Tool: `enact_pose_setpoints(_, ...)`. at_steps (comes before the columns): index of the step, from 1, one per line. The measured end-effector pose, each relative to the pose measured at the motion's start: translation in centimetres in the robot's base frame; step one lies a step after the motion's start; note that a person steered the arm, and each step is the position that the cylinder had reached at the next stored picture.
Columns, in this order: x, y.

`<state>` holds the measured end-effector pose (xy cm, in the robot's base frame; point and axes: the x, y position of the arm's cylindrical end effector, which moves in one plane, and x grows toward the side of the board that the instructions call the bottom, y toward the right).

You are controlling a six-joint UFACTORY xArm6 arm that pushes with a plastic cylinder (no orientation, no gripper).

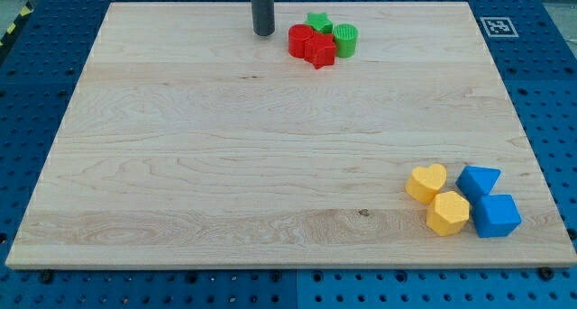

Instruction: Separate the red blocks

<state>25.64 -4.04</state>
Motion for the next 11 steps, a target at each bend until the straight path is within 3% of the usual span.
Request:
enact_pose_setpoints(3,3.1,7.2)
enact_pose_setpoints(5,6.5,8.2)
enact_pose_setpoints(8,10.8,16.9)
enact_pose_setpoints(10,12.9,15.7)
enact_pose_setpoints(11,16.2,15.7)
